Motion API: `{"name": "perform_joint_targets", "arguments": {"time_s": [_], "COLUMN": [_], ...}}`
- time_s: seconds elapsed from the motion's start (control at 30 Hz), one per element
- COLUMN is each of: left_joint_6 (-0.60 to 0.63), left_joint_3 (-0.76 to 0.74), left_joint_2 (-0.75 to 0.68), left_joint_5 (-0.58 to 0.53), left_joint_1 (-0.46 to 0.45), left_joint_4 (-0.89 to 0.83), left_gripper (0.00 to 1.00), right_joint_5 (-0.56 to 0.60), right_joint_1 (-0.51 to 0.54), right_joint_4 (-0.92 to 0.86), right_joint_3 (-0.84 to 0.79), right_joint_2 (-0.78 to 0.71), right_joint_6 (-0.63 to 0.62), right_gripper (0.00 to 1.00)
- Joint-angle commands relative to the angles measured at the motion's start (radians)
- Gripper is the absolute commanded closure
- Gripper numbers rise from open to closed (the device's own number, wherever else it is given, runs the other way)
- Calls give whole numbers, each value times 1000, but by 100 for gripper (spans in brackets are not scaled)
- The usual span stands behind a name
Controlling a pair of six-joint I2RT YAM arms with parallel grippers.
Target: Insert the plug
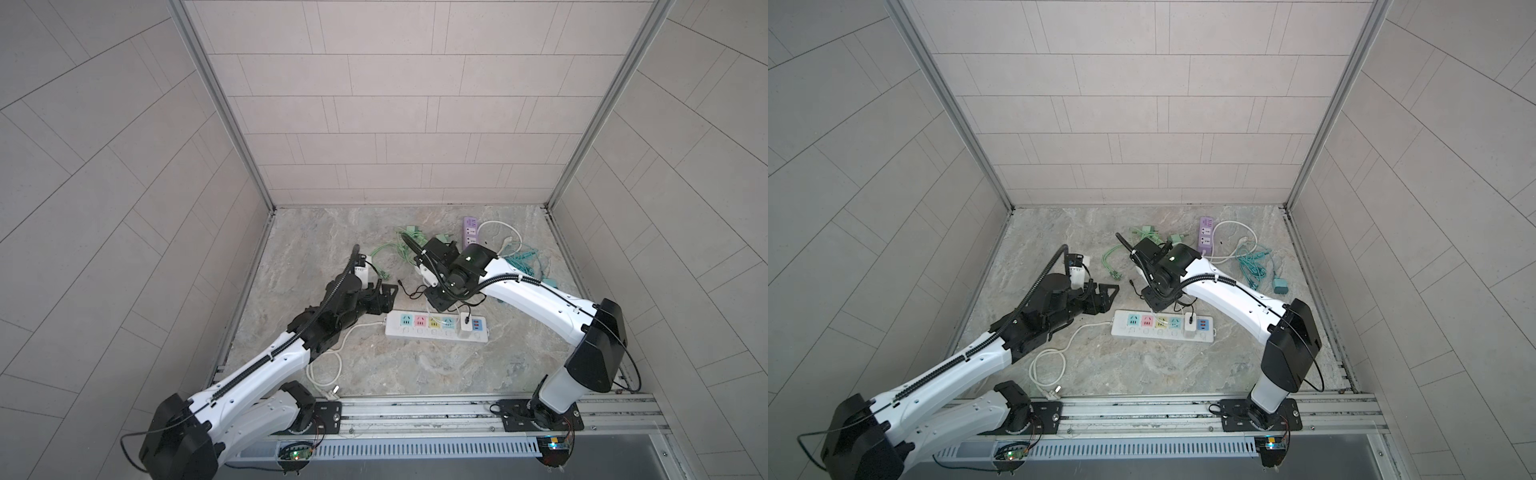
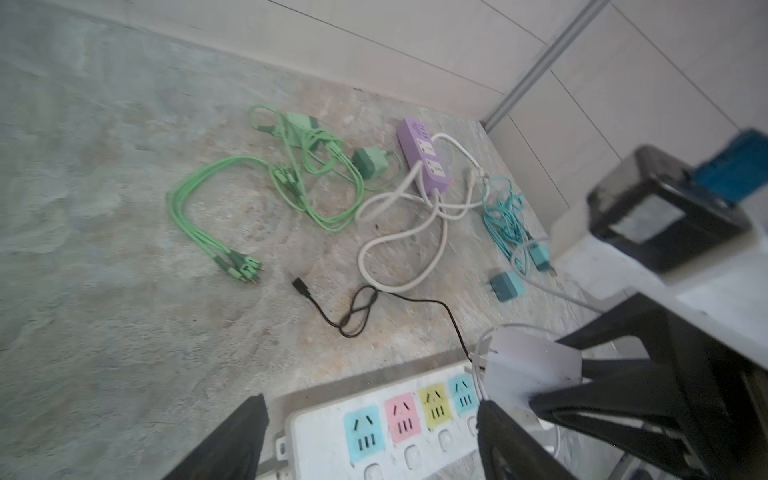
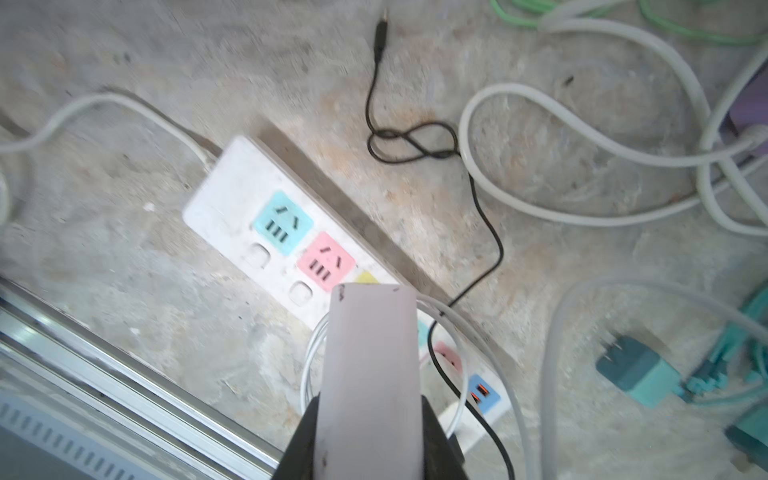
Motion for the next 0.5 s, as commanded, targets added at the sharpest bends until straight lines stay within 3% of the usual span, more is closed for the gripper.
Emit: {"name": "perform_joint_targets", "arguments": {"time_s": [0.0, 0.1, 0.27, 0.47], "left_joint_6": [16, -34, -72, -115], "left_joint_3": [-8, -34, -35, -39], "left_joint_2": [38, 64, 136, 202], "left_joint_5": [-99, -163, -259, -231], "left_joint_1": [-79, -139, -256, -285], "left_joint_4": [56, 111, 212, 289], "left_gripper": [16, 16, 16, 18], "right_joint_5": [131, 155, 59, 19], "right_joint_1": [21, 20, 30, 41], "right_joint_4": [-164, -167, -126, -72], "right_joint_3": [59, 77, 110, 117], "right_joint_2": [40, 61, 91, 91], "right_joint_6": [-11, 7, 10, 47], "right_gripper": [95, 95, 96, 97]}}
